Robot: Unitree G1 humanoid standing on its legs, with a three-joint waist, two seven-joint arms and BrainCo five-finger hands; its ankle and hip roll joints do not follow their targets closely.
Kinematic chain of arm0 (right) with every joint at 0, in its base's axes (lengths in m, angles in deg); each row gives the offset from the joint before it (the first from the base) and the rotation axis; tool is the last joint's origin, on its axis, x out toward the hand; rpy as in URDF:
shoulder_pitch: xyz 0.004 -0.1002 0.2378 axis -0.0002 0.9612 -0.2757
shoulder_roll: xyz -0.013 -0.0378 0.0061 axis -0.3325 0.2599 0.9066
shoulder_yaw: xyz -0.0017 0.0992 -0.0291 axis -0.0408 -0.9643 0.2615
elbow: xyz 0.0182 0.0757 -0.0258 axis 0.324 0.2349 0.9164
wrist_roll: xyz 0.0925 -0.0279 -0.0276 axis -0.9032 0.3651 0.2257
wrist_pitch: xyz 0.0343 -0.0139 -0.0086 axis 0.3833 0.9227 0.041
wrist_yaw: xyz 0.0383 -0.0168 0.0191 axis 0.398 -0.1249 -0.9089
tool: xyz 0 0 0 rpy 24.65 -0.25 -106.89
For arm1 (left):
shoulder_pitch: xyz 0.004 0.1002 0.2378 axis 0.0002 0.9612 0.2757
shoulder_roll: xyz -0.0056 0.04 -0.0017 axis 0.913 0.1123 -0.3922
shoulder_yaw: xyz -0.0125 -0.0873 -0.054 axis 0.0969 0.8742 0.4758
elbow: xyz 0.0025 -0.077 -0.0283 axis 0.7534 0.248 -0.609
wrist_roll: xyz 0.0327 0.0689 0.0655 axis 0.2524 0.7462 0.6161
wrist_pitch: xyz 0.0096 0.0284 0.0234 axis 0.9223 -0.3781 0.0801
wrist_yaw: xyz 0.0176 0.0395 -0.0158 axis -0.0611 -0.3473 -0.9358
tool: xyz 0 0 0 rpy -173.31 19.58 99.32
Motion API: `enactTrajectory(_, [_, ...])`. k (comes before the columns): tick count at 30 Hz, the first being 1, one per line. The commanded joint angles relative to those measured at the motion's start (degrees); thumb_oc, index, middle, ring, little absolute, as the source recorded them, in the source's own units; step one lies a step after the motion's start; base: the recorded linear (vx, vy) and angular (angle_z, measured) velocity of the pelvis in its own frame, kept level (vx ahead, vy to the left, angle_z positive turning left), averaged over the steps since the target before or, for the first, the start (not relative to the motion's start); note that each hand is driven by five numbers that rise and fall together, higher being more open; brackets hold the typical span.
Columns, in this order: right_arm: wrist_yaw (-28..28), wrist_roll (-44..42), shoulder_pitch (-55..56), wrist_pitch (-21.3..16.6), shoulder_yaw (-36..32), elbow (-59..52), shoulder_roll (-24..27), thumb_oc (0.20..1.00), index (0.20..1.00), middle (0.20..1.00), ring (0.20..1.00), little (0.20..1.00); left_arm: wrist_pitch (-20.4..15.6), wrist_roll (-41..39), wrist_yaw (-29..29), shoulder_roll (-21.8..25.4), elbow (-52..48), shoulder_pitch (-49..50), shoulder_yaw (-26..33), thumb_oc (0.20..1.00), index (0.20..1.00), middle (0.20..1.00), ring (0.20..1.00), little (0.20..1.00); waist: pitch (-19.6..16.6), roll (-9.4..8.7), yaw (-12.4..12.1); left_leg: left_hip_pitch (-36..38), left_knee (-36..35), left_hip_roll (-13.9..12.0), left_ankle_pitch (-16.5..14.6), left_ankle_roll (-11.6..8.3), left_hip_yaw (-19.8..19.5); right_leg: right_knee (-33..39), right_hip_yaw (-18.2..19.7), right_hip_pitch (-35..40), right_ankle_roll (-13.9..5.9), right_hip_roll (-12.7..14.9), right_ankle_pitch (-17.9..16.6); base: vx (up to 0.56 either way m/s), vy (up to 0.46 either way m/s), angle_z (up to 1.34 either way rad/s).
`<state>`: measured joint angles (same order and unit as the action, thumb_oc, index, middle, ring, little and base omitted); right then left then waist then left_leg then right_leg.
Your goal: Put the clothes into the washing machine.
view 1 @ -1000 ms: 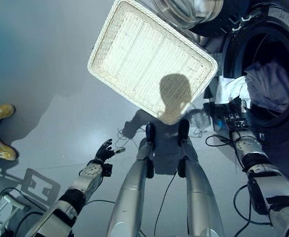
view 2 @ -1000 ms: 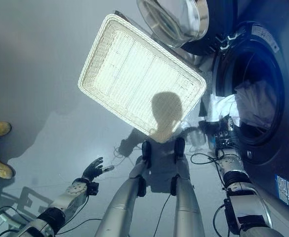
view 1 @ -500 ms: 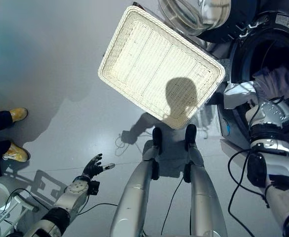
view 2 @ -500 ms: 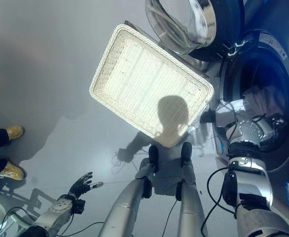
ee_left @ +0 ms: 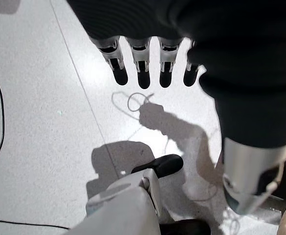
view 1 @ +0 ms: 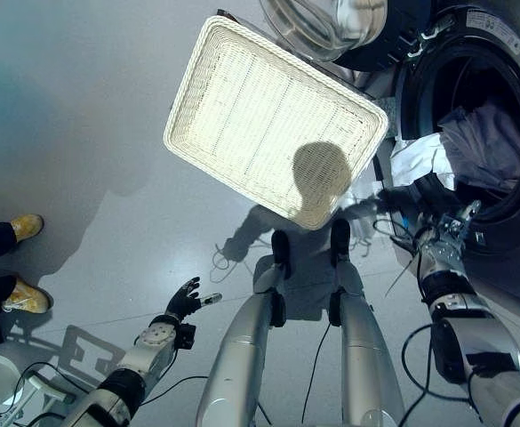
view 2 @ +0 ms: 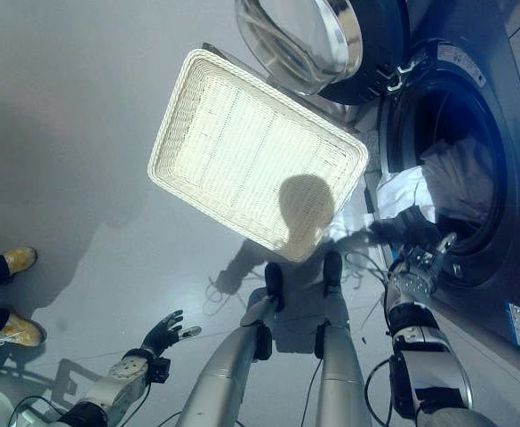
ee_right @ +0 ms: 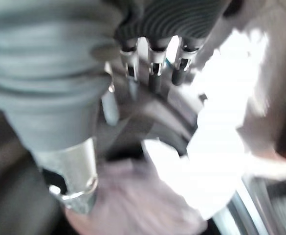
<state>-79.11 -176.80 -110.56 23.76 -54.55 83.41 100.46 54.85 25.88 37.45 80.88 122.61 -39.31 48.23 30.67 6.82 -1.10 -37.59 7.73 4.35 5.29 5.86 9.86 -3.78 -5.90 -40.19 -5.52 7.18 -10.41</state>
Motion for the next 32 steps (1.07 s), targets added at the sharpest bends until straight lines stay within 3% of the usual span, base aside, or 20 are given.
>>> enactTrajectory(1, [-10.2, 41.8, 8.1, 6.6, 7.3, -3.0, -0.8, 1.0, 1.0, 1.0, 1.0, 1.0, -0.1, 5.0, 0.1, -1.3, 3.2, 0.1, -1.0, 1.0, 1.0, 1.0, 1.0, 1.0, -0.9, 2.19, -0.8, 4.6, -3.4, 2.1, 0.5, -4.79, -3.9, -5.6, -2.6, 4.4, 0.55, -2.8, 3.7, -0.03, -0.024, 0.32])
enactTrajectory(4, [-8.4, 54.2, 9.8, 2.8, 11.3, -4.7, -1.3, 1.0, 1.0, 1.0, 1.0, 1.0, 1.0, 5.1, -0.5, -1.4, 3.4, 0.2, -0.1, 1.0, 1.0, 1.0, 1.0, 1.0, -0.9, 1.34, -0.7, 6.3, -2.3, 2.1, -0.2, -4.69, -4.3, -5.6, -2.9, 6.4, 0.65, -2.5, 4.0, -0.01, -0.015, 0.19])
enactTrajectory(5, [-7.5, 60.9, 11.6, -0.2, 13.9, -6.9, -1.6, 1.0, 1.0, 1.0, 1.0, 1.0, 1.4, 4.4, -1.5, -1.3, 4.3, 0.2, 1.0, 1.0, 1.0, 1.0, 1.0, 1.0, -0.9, 0.52, -0.4, 7.9, -1.7, 2.1, -0.6, -4.73, -4.8, -5.5, -2.8, 8.1, 0.78, -2.4, 4.2, -0.01, -0.008, -0.07])
enactTrajectory(7, [-3.1, 67.6, 13.3, -5.7, 15.8, -9.8, -2.5, 1.0, 1.0, 1.0, 1.0, 1.0, 1.4, 3.6, -2.2, -1.4, 5.4, 0.3, 1.9, 1.0, 1.0, 1.0, 1.0, 1.0, -0.9, -0.3, -0.1, 10.1, -1.5, 2.0, -1.1, -4.87, -5.2, -5.2, -2.6, 10.4, 0.74, -2.5, 4.4, 0.0, -0.005, -0.02])
enactTrajectory(8, [-3.1, 67.6, 13.3, -5.7, 15.8, -9.8, -2.5, 1.0, 1.0, 1.0, 1.0, 1.0, 1.4, 3.6, -2.2, -1.4, 5.4, 0.3, 1.9, 1.0, 1.0, 1.0, 1.0, 1.0, -0.9, -0.3, -0.1, 10.1, -1.5, 2.0, -1.1, -4.87, -5.2, -5.2, -2.6, 10.4, 0.74, -2.5, 4.4, 0.0, -0.012, 0.11])
enactTrajectory(10, [-3.4, 71.6, 15.6, -3.9, 17.0, -12.4, -3.0, 1.0, 1.0, 1.0, 1.0, 1.0, 1.0, 2.0, -4.1, -1.5, 7.4, 0.7, 3.8, 1.0, 1.0, 1.0, 1.0, 1.0, -0.9, -1.43, 0.5, 13.9, -1.9, 1.5, -1.7, -5.2, -5.3, -4.2, -2.5, 14.0, 0.66, -2.5, 4.6, 0.0, -0.019, 0.11])
enactTrajectory(14, [-1.8, 78.6, 18.4, -4.4, 17.8, -12.0, -3.4, 1.0, 1.0, 1.0, 1.0, 1.0, -0.6, -1.5, -8.8, -1.9, 10.8, 1.4, 6.4, 1.0, 1.0, 1.0, 1.0, 1.0, -0.9, -2.76, 0.7, 19.2, -3.0, 0.9, -2.0, -5.81, -5.2, -2.6, -3.0, 19.3, 0.44, -2.4, 4.9, 0.01, -0.045, 0.09])
enactTrajectory(17, [-2.6, 85.5, 22.5, -2.1, 18.9, -9.8, -4.2, 1.0, 1.0, 1.0, 1.0, 1.0, -1.7, -2.3, -13.0, -2.2, 12.9, 3.1, 8.6, 1.0, 1.0, 1.0, 1.0, 1.0, -4.5, -3.91, 0.0, 23.2, -5.9, -0.2, -1.9, -6.64, -5.4, -1.5, -4.0, 23.7, 0.58, -2.8, 6.3, 0.07, -0.106, 0.08])
enactTrajectory(24, [-8.6, 95.9, 30.0, 5.5, 18.9, -0.9, -6.2, 1.0, 1.0, 1.0, 1.0, 1.0, 0.1, -0.2, -18.3, -3.4, 17.1, 5.8, 11.7, 1.0, 1.0, 1.0, 1.0, 1.0, -13.1, -5.84, -0.5, 31.6, -8.2, -1.5, -2.9, -7.04, -6.5, -1.1, -5.9, 34.1, 2.23, -4.5, 10.5, 0.1, -0.078, 0.2])
enactTrajectory(27, [-9.9, 102.1, 32.3, 7.0, 19.5, 0.8, -6.8, 1.0, 1.0, 1.0, 1.0, 1.0, 1.1, 3.0, -20.5, -4.2, 18.9, 6.9, 12.7, 1.0, 1.0, 1.0, 1.0, 1.0, -16.3, -6.88, -0.7, 34.4, -7.3, -1.1, -4.2, -6.87, -7.2, 0.4, -6.1, 37.9, 2.53, -5.0, 10.6, 0.1, -0.058, 0.36])
enactTrajectory(32, [-11.1, 102.7, 34.2, 9.7, 19.7, 0.8, -7.6, 1.0, 1.0, 1.0, 1.0, 1.0, 0.6, 10.0, -20.2, -5.9, 20.9, 9.0, 11.8, 1.0, 1.0, 1.0, 1.0, 1.0, -20.8, -7.85, -1.4, 38.7, -7.6, -0.6, -5.5, -6.86, -8.3, 3.8, -6.2, 43.0, 2.33, -5.5, 10.0, 0.1, -0.039, 0.06])
